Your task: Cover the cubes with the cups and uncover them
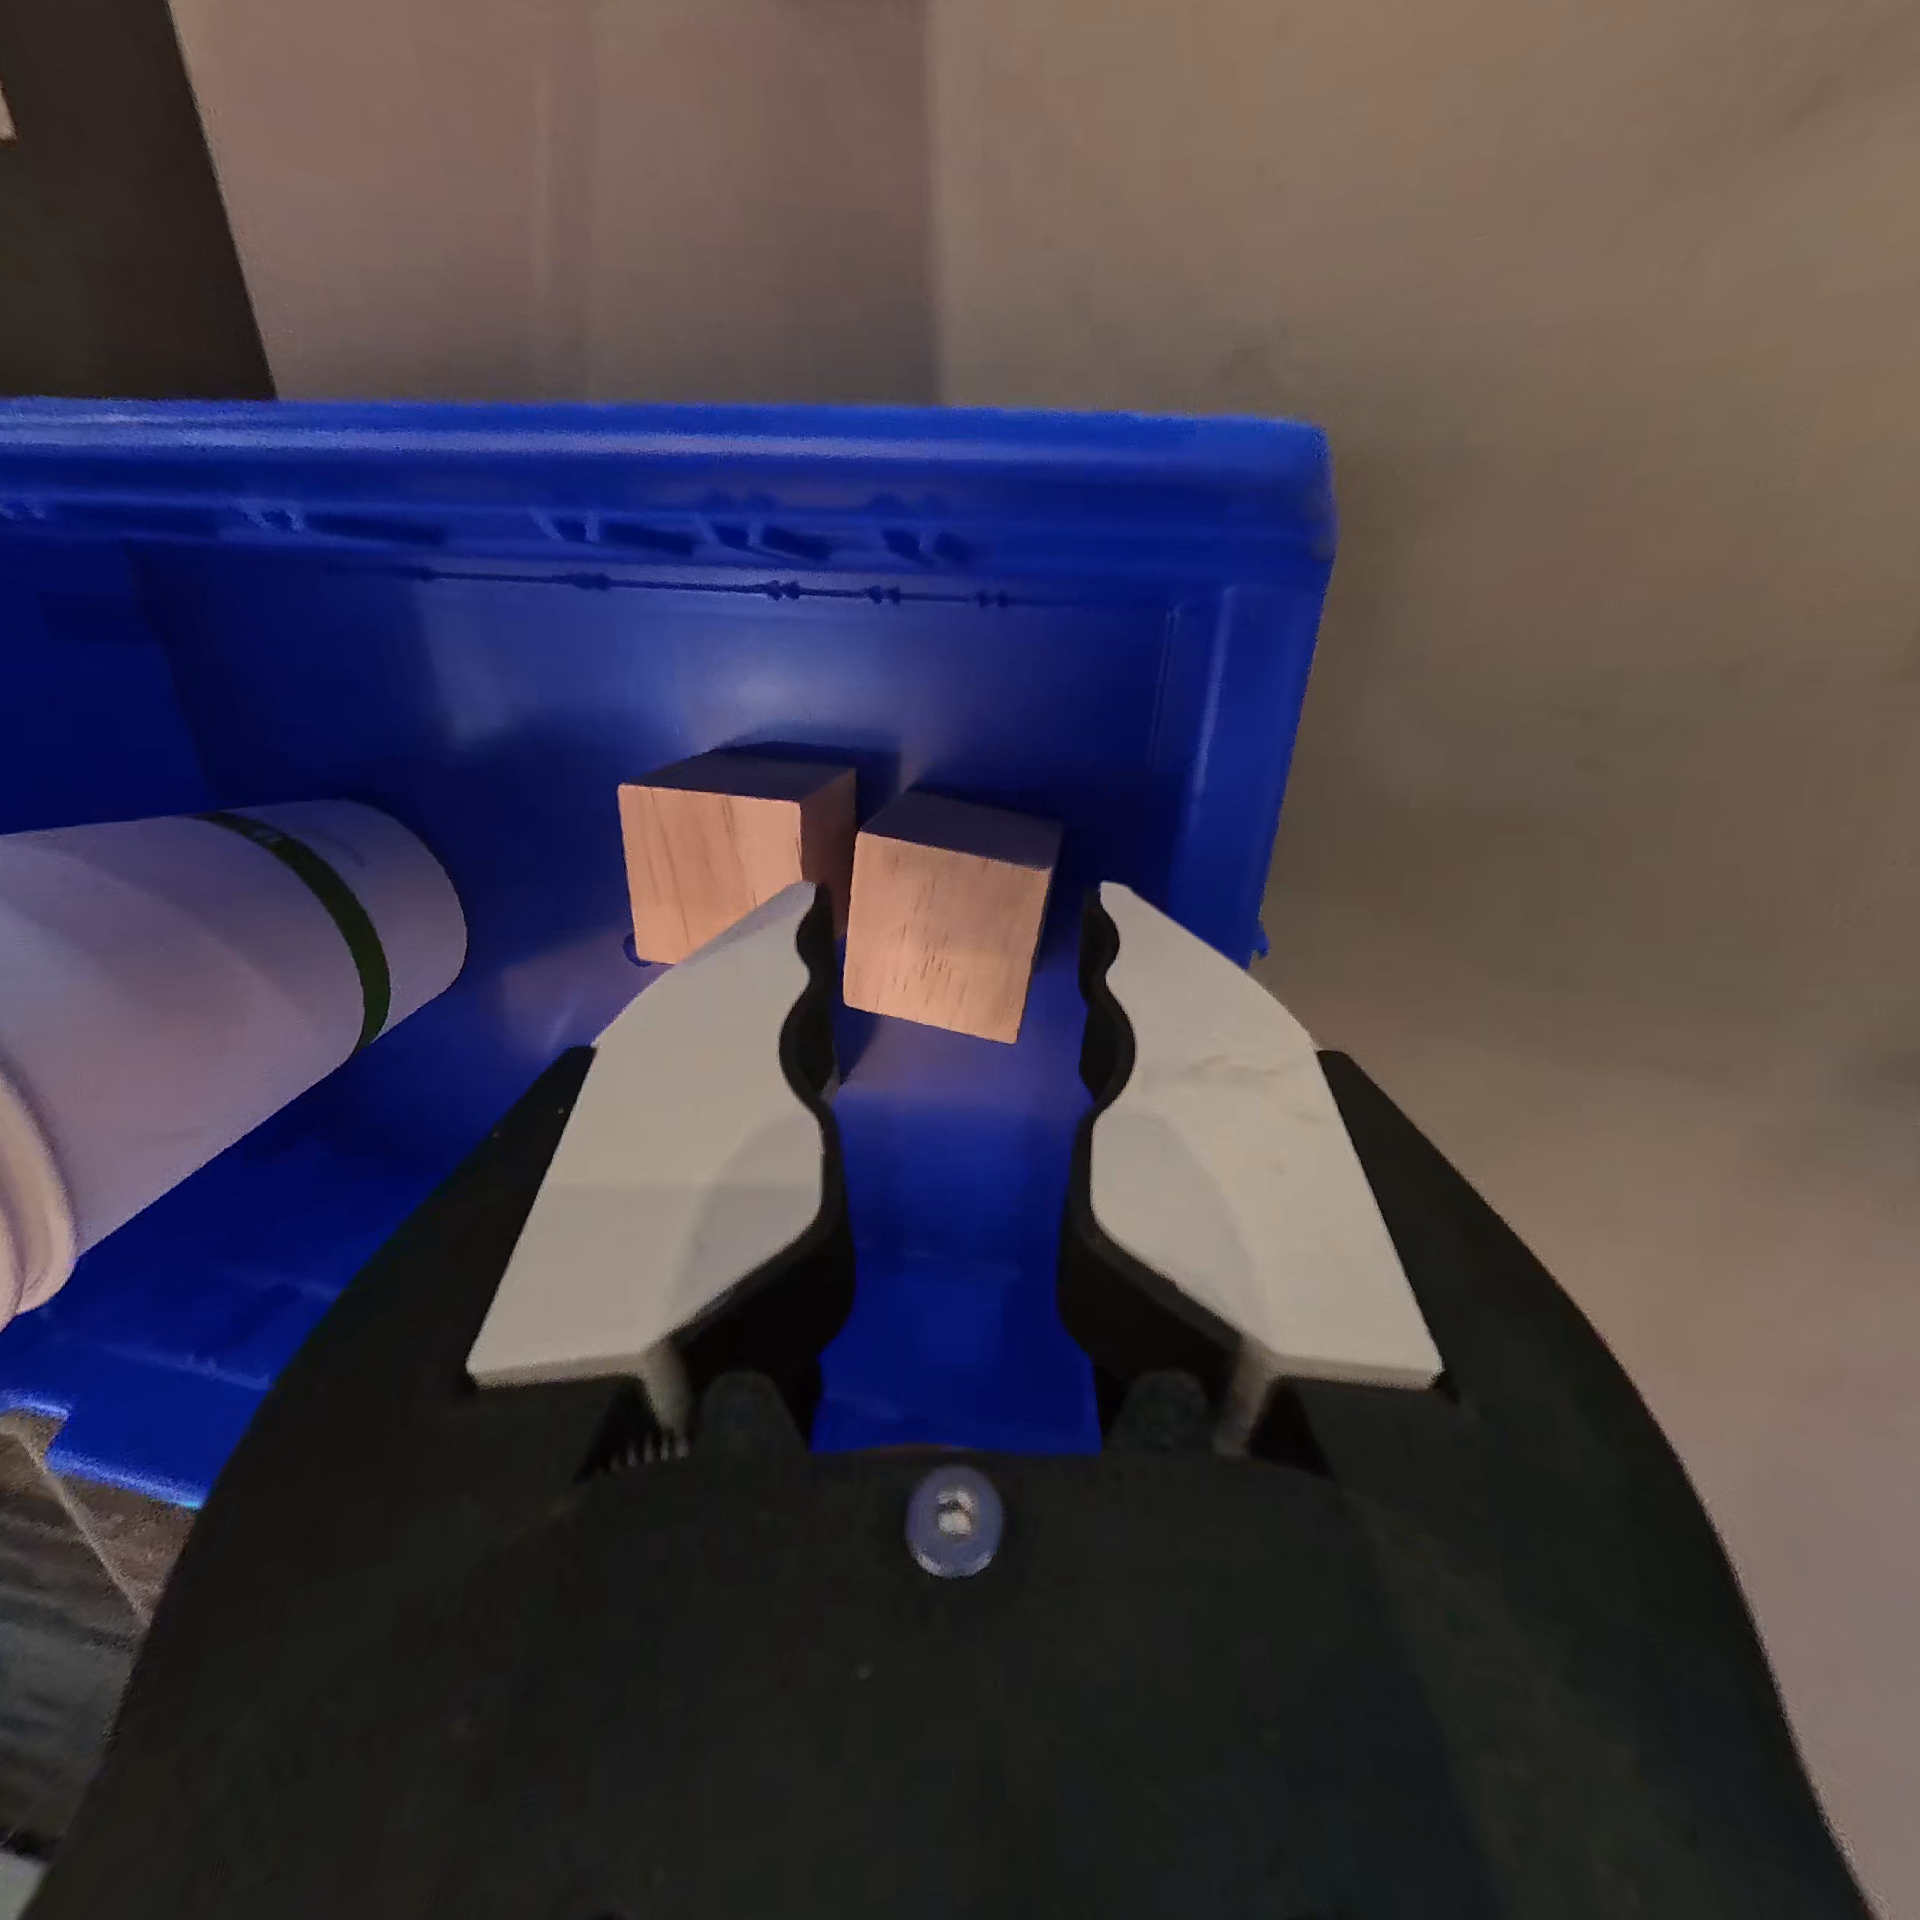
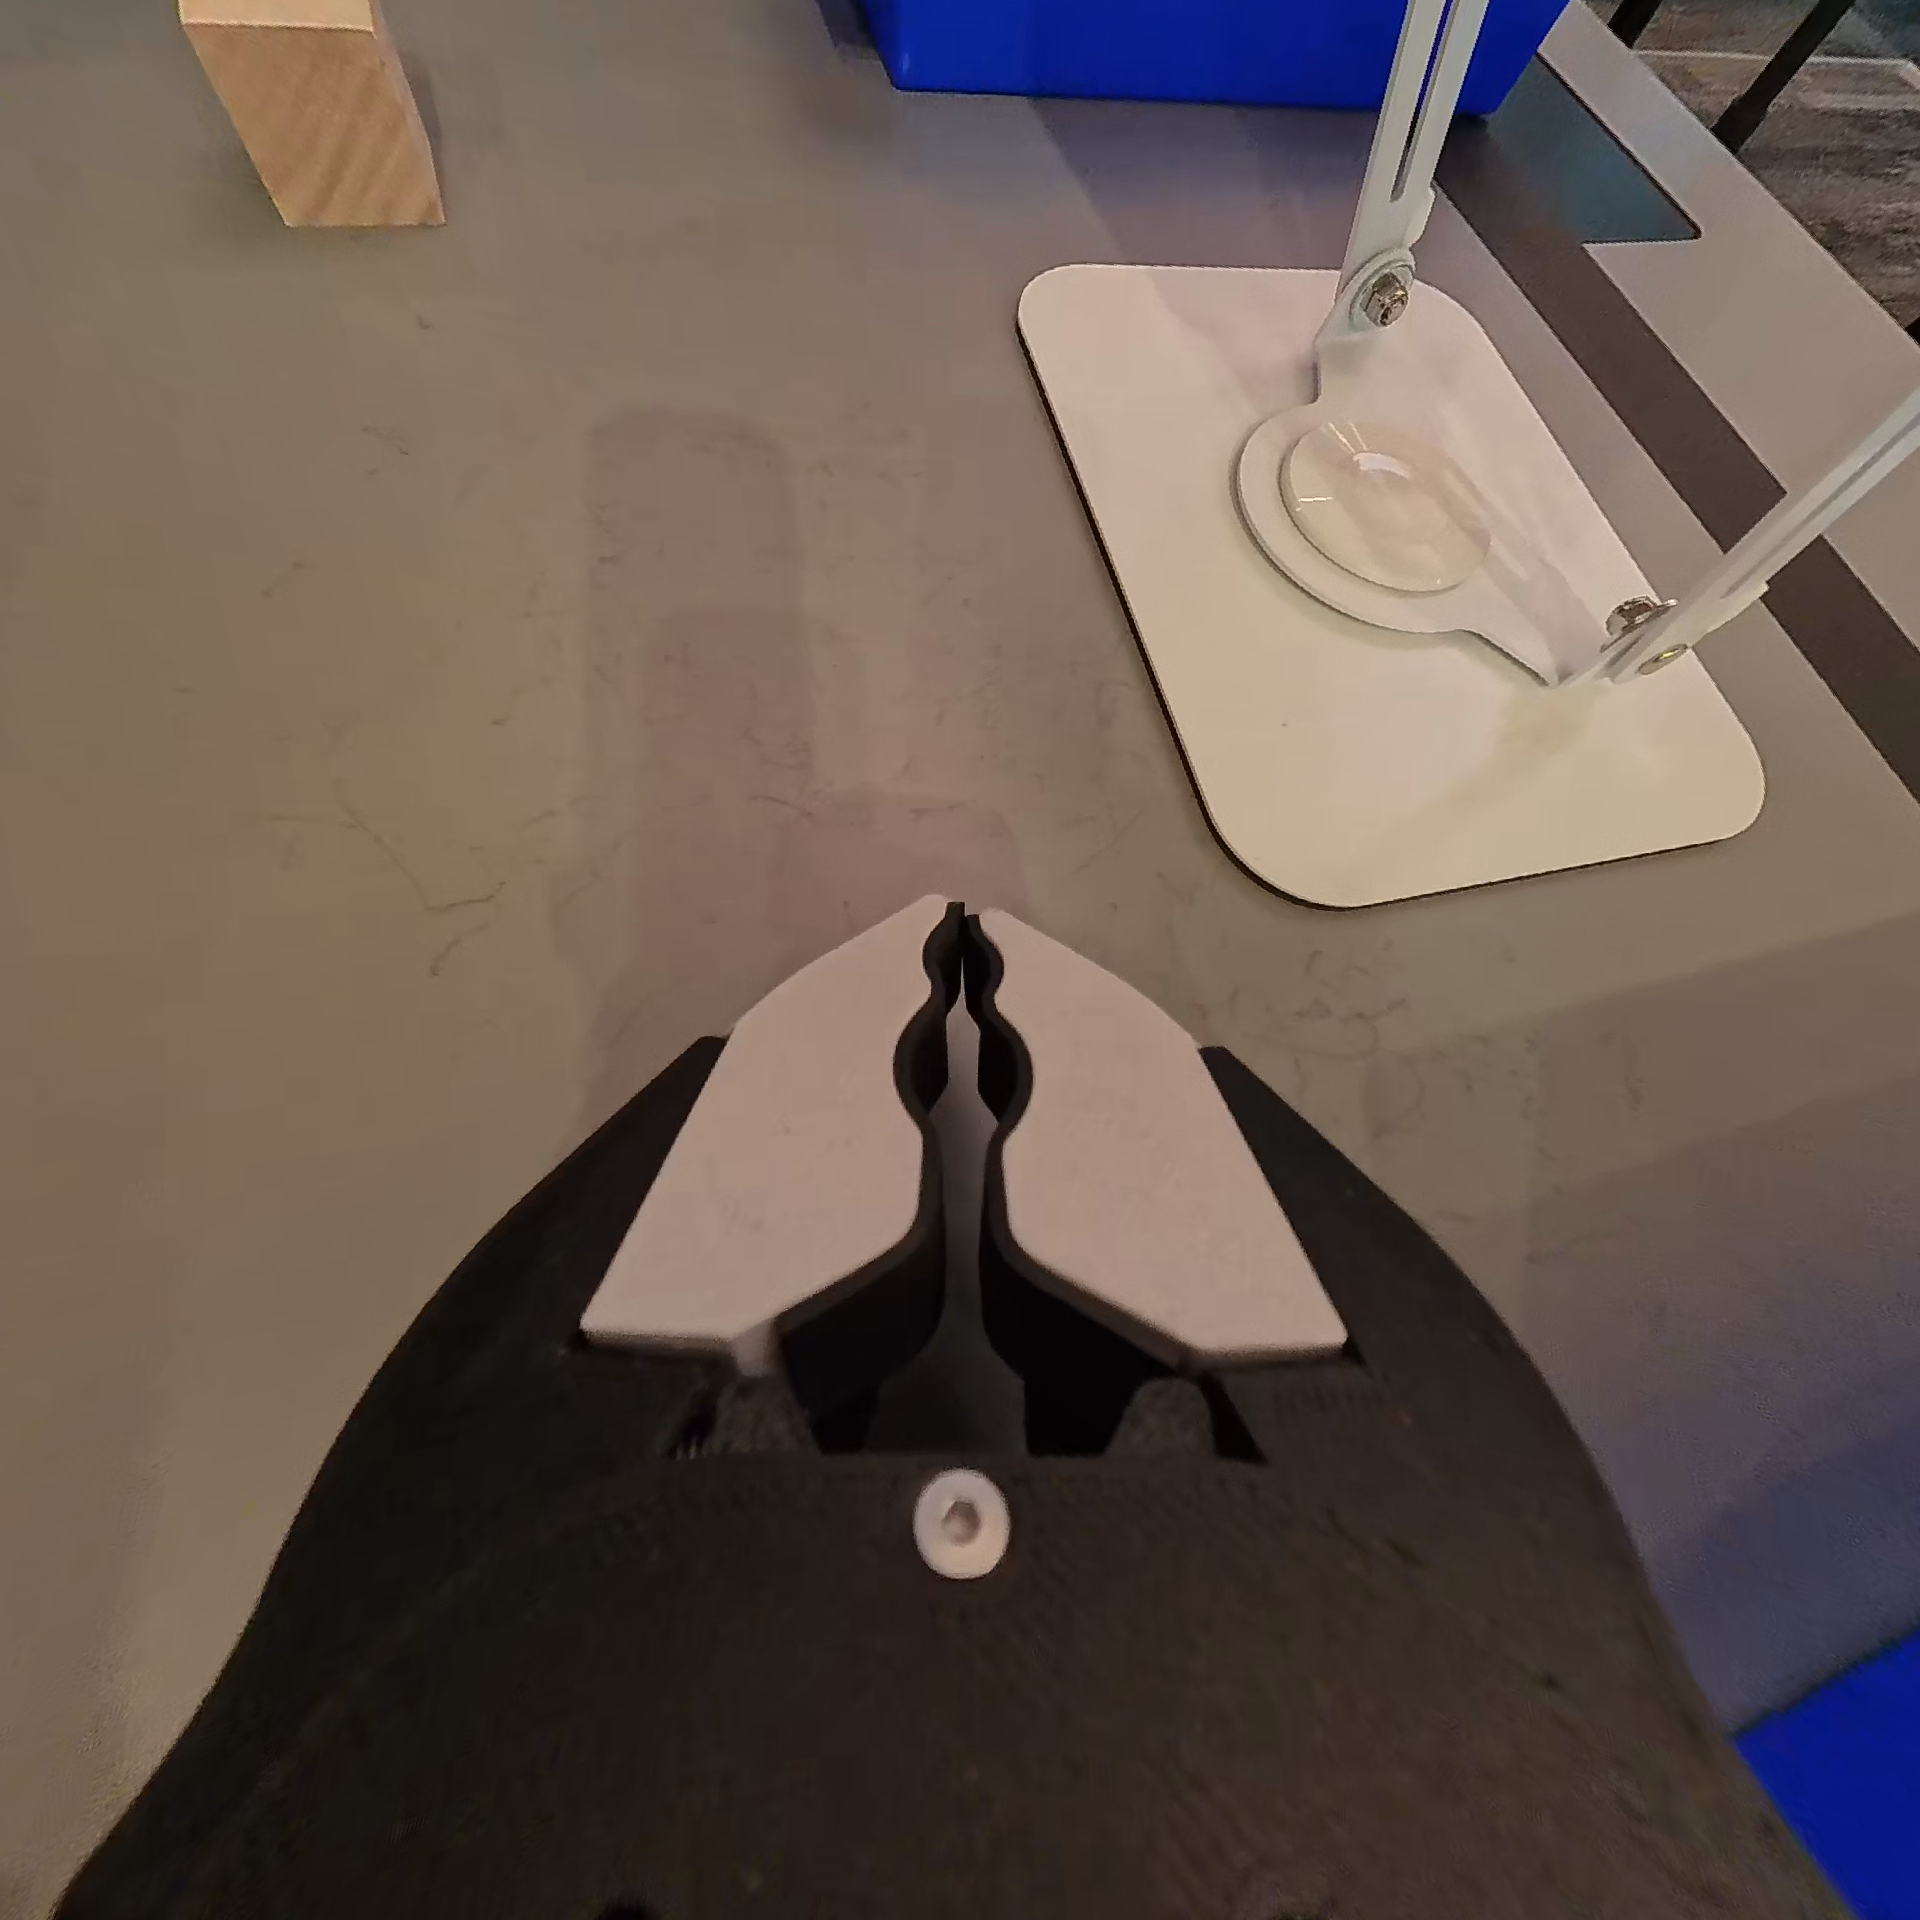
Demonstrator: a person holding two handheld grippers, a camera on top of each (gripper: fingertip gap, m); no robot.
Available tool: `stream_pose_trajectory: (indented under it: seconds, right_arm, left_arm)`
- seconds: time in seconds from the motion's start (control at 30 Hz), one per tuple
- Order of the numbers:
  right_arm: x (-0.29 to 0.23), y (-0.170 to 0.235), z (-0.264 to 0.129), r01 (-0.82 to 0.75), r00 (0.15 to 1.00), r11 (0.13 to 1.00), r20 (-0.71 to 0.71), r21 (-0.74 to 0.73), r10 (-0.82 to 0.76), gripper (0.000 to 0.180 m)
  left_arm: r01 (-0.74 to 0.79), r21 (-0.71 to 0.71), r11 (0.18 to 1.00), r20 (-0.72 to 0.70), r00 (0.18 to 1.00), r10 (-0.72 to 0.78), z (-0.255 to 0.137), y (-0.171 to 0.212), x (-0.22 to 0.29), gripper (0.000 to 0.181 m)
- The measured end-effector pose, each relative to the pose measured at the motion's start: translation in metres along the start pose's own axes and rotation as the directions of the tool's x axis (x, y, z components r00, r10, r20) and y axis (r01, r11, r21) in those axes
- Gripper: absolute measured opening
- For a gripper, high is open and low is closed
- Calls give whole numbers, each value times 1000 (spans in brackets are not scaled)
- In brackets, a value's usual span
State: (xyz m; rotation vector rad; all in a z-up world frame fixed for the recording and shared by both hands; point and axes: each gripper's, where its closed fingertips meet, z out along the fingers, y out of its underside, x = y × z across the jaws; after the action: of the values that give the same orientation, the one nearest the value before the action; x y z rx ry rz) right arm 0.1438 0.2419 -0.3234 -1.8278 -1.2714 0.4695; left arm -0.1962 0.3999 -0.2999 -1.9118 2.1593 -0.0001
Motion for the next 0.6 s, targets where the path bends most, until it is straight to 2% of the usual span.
stream_pose_trajectory:
  seconds: [0.03, 0.37, 0.6]
  right_arm:
    - [0, 0, 0, 1, 1000, 1000, -1, -1, -1, 0]
    - [5, 2, -1, -17, 1000, 1000, -12, -4, 17, 0]
    - [6, 2, -1, -16, 1000, 1000, -19, -4, 16, 0]
  left_arm:
    - [-10, -18, 1000, -4, 1000, 10, 3, 3, -1, 47]
    - [-29, -56, 998, -103, 994, 24, 22, 15, 0, 46]
    - [16, -33, 999, -72, 997, -18, 18, 12, -3, 43]
